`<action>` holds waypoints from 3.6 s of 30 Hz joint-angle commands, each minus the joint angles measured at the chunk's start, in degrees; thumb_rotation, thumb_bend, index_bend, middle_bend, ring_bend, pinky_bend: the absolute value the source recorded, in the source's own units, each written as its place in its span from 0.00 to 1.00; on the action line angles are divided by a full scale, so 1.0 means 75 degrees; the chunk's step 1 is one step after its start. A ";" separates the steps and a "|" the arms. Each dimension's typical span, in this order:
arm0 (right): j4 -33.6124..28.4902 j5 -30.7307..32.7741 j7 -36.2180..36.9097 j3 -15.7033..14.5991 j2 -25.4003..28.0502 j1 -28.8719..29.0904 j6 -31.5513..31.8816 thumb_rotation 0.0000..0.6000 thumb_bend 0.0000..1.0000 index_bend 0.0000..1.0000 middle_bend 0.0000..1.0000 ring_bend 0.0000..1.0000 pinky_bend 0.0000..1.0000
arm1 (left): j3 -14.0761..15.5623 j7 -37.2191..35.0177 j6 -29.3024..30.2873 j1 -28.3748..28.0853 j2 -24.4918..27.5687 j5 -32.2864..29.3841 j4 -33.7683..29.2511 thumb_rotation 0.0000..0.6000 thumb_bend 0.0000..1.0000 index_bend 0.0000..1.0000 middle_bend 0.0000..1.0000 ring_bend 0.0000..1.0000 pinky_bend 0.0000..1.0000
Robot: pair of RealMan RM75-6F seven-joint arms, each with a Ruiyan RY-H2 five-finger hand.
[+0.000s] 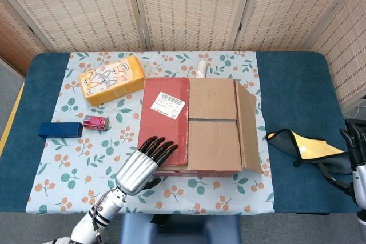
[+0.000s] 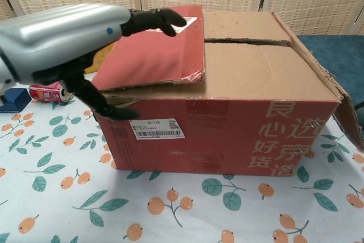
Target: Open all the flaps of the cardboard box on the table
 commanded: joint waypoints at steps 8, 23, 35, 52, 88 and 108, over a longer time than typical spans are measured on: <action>0.0218 0.0152 0.0445 0.0125 0.0093 -0.0005 -0.0100 1.00 0.29 0.00 0.00 0.00 0.00 | -0.0215 0.0456 0.0214 -0.0533 -0.0617 -0.0431 0.0311 1.00 0.34 0.00 0.16 0.11 0.15; 0.0148 0.0020 0.0882 0.0058 0.0287 -0.0167 0.0003 1.00 0.29 0.00 0.00 0.00 0.00 | -0.0200 0.0254 0.0564 -0.0937 -0.1059 -0.0302 0.1057 1.00 0.38 0.00 0.16 0.10 0.14; 0.0117 0.0053 0.0885 0.0093 0.0303 -0.0209 -0.0027 1.00 0.29 0.00 0.00 0.00 0.00 | -0.0182 -0.0074 0.1349 -0.0934 -0.1223 0.0667 0.1580 1.00 0.38 0.00 0.16 0.07 0.09; 0.0023 -0.0030 0.0742 0.0055 0.0300 -0.0265 -0.0050 1.00 0.29 0.00 0.00 0.00 0.00 | -0.0450 0.0981 0.2813 -0.0405 -0.0552 0.1806 0.1461 1.00 0.41 0.00 0.16 0.05 0.05; -0.1838 0.1854 -0.2368 0.1310 0.0101 0.3247 -0.5321 1.00 0.29 0.00 0.00 0.00 0.00 | 0.1353 -0.4345 0.4906 0.3351 0.1967 0.1324 0.3517 1.00 0.40 0.00 0.16 0.05 0.04; -0.0462 0.3403 -0.3967 0.1679 -0.2022 0.5248 -0.6357 1.00 0.29 0.00 0.00 0.00 0.00 | 0.1150 -0.5423 0.5076 0.3627 0.1914 0.1473 0.4134 1.00 0.40 0.00 0.16 0.04 0.04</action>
